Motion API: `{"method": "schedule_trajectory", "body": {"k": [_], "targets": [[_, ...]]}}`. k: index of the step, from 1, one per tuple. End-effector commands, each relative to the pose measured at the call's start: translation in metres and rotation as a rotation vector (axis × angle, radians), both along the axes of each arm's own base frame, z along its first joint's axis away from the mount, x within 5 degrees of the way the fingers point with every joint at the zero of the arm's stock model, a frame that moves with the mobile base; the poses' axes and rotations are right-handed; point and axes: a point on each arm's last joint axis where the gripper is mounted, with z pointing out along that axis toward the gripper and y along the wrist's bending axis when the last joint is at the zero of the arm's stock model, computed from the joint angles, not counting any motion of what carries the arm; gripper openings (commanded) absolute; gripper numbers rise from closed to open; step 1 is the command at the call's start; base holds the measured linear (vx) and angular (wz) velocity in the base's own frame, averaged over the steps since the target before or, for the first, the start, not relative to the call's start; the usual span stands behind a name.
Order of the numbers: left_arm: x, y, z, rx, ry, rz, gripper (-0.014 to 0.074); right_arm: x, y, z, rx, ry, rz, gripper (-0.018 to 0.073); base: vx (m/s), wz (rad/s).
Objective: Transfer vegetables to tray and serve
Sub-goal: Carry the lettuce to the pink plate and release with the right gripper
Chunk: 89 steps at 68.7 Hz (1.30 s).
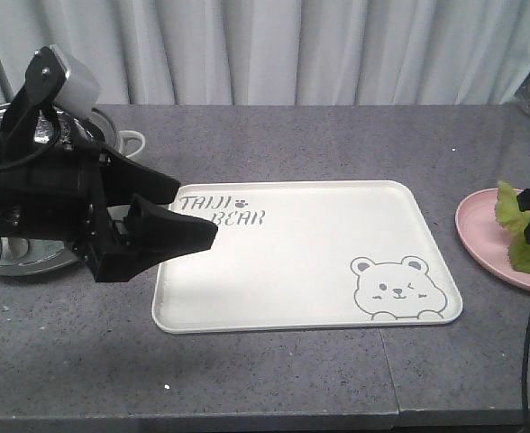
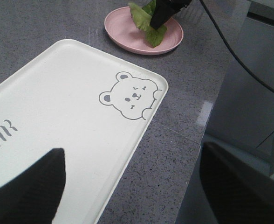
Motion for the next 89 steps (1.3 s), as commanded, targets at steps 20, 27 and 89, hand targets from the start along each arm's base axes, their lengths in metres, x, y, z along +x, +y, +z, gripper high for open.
{"method": "schedule_trajectory", "body": {"k": [20, 27, 89], "targets": [[-0.004, 0.0, 0.019, -0.076, -0.034, 0.019, 0.0576, -0.006, -0.001, 0.038, -0.05, -0.131, -0.02, 0.0421, 0.0, 0.0], [-0.004, 0.0, 0.019, -0.076, -0.034, 0.019, 0.0576, -0.01, 0.001, 0.046, -0.056, -0.15, -0.022, 0.0421, 0.0, 0.0], [-0.004, 0.0, 0.019, -0.076, -0.034, 0.019, 0.0576, -0.044, -0.069, 0.053, -0.076, -0.128, -0.313, 0.0507, 0.0, 0.0]]}}
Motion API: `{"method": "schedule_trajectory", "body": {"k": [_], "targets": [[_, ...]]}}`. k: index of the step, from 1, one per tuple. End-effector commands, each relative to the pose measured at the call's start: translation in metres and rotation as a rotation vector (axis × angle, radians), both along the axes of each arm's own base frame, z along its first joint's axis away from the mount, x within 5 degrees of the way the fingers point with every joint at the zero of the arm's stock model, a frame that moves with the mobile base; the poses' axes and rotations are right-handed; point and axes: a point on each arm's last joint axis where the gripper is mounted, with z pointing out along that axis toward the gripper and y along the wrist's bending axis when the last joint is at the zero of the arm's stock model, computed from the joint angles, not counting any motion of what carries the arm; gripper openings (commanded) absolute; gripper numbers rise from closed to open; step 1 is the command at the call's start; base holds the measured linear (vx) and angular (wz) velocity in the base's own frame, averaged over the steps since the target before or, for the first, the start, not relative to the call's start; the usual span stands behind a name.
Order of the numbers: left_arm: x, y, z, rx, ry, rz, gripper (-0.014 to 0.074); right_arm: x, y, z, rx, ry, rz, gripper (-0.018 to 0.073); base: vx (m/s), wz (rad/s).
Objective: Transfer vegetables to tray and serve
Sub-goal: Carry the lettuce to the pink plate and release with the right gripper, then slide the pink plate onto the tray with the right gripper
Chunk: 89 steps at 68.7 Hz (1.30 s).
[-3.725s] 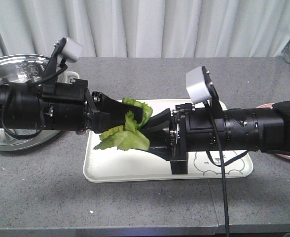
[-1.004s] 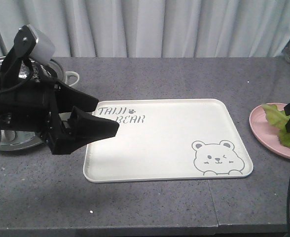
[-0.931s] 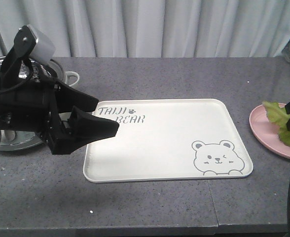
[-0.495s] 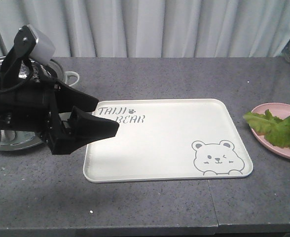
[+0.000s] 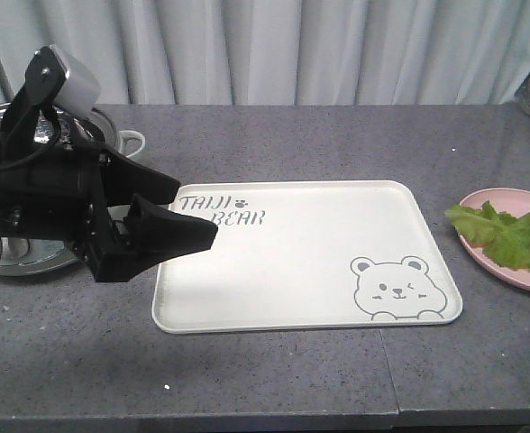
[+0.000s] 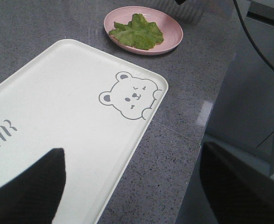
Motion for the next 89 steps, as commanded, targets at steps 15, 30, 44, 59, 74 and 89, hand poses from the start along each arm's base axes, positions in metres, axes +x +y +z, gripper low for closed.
{"method": "schedule_trajectory", "body": {"k": [15, 30, 44, 59, 74, 89], "targets": [[-0.004, 0.0, 0.019, -0.077, -0.034, 0.019, 0.0576, 0.011, -0.018, -0.013, 0.006, -0.039, -0.002, 0.0507, 0.0, 0.0], [-0.004, 0.0, 0.019, -0.077, -0.034, 0.019, 0.0576, 0.023, -0.022, -0.035, 0.025, -0.04, 0.035, 0.047, 0.0, 0.0], [-0.004, 0.0, 0.019, -0.077, -0.034, 0.019, 0.0576, 0.032, -0.024, -0.051, 0.055, -0.043, 0.047, 0.04, 0.0, 0.0], [-0.004, 0.0, 0.019, -0.077, -0.034, 0.019, 0.0576, 0.034, -0.025, -0.058, 0.062, -0.035, 0.046, 0.0248, 0.0, 0.0], [-0.004, 0.0, 0.019, -0.077, -0.034, 0.019, 0.0576, 0.033, -0.025, -0.057, 0.064, -0.034, 0.047, 0.0041, 0.0, 0.0], [-0.004, 0.0, 0.019, -0.077, -0.034, 0.019, 0.0576, 0.033, -0.024, -0.026, 0.041, -0.083, 0.059, -0.001, 0.0, 0.0]]}}
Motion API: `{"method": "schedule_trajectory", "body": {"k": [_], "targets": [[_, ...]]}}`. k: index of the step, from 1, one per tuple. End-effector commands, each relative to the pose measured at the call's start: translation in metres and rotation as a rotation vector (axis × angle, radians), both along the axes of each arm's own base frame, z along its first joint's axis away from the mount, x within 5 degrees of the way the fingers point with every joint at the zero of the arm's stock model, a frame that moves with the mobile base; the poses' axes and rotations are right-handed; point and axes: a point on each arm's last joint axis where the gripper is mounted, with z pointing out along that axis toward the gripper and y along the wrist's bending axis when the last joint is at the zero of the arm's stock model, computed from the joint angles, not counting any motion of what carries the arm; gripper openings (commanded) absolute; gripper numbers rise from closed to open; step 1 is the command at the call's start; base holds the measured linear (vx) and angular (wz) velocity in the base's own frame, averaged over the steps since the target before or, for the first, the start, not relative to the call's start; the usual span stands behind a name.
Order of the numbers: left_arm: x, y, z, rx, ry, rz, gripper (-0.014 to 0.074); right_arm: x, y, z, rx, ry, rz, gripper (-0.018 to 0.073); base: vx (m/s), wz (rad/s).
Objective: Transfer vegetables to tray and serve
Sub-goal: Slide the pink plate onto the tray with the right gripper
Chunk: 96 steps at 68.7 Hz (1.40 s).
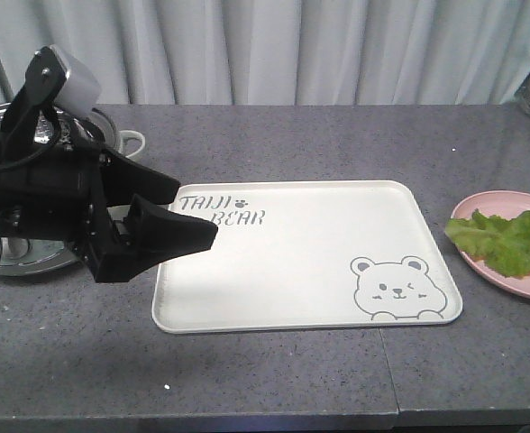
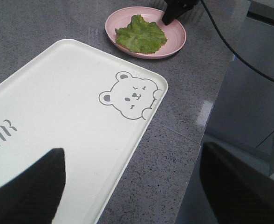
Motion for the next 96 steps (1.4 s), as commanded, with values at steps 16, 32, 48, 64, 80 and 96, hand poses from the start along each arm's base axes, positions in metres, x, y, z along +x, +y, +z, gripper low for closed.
{"method": "schedule_trajectory", "body": {"k": [16, 32, 48, 64, 80, 96], "targets": [[-0.004, 0.0, 0.019, -0.077, -0.034, 0.019, 0.0576, -0.007, 0.015, 0.113, -0.012, -0.251, 0.03, -0.0006, 0.0, 0.0], [-0.004, 0.0, 0.019, -0.077, -0.034, 0.019, 0.0576, 0.001, 0.07, 0.139, 0.071, -0.316, 0.186, -0.0005, 0.0, 0.0], [-0.004, 0.0, 0.019, -0.077, -0.034, 0.019, 0.0576, 0.021, 0.163, 0.134, 0.136, -0.287, 0.418, -0.0005, 0.0, 0.0], [-0.004, 0.0, 0.019, -0.077, -0.034, 0.019, 0.0576, 0.04, 0.251, 0.103, 0.205, -0.226, 0.557, -0.0005, 0.0, 0.0], [-0.004, 0.0, 0.019, -0.077, -0.034, 0.019, 0.0576, 0.06, 0.284, 0.062, 0.22, -0.185, 0.551, 0.0003, 0.0, 0.0], [-0.004, 0.0, 0.019, -0.077, -0.034, 0.019, 0.0576, 0.067, 0.279, 0.04, 0.177, -0.119, 0.52, 0.0094, 0.0, 0.0]]}}
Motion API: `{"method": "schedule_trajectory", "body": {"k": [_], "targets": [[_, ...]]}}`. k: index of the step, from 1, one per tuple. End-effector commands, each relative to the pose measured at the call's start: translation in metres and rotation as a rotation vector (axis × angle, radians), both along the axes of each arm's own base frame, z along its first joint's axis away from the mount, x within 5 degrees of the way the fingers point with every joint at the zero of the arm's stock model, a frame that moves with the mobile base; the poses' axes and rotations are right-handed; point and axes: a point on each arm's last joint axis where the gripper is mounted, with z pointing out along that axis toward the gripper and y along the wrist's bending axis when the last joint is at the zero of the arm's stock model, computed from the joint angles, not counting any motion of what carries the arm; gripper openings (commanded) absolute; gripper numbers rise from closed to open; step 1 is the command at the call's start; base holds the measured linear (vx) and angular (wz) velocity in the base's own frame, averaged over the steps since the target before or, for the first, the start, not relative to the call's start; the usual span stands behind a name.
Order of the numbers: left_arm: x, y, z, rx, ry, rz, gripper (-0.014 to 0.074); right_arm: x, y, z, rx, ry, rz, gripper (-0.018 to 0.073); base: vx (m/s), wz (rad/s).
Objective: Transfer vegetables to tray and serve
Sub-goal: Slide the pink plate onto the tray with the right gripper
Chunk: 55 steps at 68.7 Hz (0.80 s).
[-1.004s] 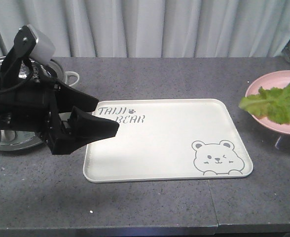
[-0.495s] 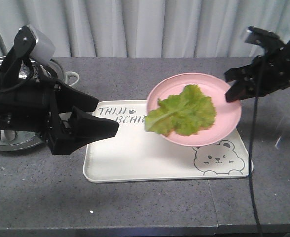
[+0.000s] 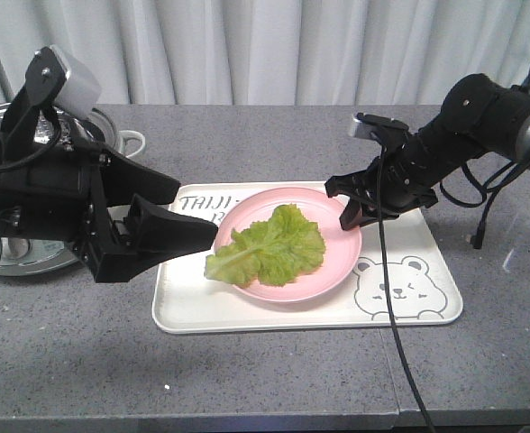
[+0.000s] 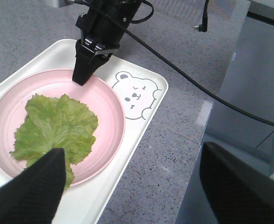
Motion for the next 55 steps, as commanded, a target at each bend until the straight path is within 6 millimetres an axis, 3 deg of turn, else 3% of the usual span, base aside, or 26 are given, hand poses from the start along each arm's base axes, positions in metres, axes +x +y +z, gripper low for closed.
{"method": "schedule_trajectory", "body": {"k": [1, 14, 26, 43, 55], "targets": [[-0.004, 0.0, 0.019, -0.077, -0.034, 0.019, 0.0576, 0.0, -0.004, 0.03, 0.009, -0.096, -0.032, 0.0104, 0.0, 0.0], [-0.004, 0.0, 0.019, -0.077, -0.034, 0.019, 0.0576, -0.004, -0.005, 0.038, -0.009, -0.111, -0.021, 0.0338, 0.0, 0.0], [-0.004, 0.0, 0.019, -0.077, -0.034, 0.019, 0.0576, -0.019, -0.011, 0.075, -0.044, -0.191, -0.021, 0.0503, 0.0, 0.0], [-0.004, 0.0, 0.019, -0.077, -0.034, 0.019, 0.0576, -0.072, -0.025, 0.143, -0.108, -0.268, -0.027, 0.048, 0.0, 0.0], [-0.004, 0.0, 0.019, -0.077, -0.034, 0.019, 0.0576, -0.122, -0.033, 0.16, -0.106, -0.364, -0.056, 0.0426, 0.0, 0.0]]}}
